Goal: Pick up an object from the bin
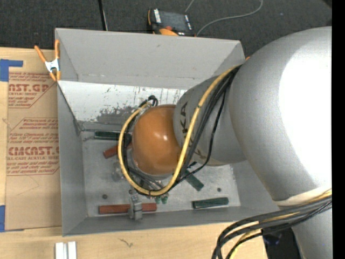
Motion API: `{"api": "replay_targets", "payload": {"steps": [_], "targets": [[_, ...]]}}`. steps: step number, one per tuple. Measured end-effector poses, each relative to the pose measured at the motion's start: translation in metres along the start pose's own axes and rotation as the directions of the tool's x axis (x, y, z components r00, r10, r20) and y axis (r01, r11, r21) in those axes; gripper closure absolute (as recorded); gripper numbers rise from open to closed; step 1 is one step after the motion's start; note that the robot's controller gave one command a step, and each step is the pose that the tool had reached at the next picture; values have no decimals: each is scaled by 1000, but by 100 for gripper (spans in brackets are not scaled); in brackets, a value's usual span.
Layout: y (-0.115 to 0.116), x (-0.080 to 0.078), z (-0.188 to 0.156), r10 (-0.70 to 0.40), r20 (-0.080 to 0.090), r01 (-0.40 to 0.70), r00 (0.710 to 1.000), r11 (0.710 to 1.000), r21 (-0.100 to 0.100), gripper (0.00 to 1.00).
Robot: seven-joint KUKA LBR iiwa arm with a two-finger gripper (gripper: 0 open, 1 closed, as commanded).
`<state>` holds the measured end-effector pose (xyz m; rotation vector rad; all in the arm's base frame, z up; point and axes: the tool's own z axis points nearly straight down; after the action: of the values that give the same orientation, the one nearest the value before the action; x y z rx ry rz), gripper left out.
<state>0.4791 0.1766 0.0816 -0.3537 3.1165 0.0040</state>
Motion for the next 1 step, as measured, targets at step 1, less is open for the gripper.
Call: {"api": "replay_targets", "payload": {"steps": [1], "targets": [[-45, 5, 11, 10, 4, -10, 1000, 1000, 2, 0]]}}
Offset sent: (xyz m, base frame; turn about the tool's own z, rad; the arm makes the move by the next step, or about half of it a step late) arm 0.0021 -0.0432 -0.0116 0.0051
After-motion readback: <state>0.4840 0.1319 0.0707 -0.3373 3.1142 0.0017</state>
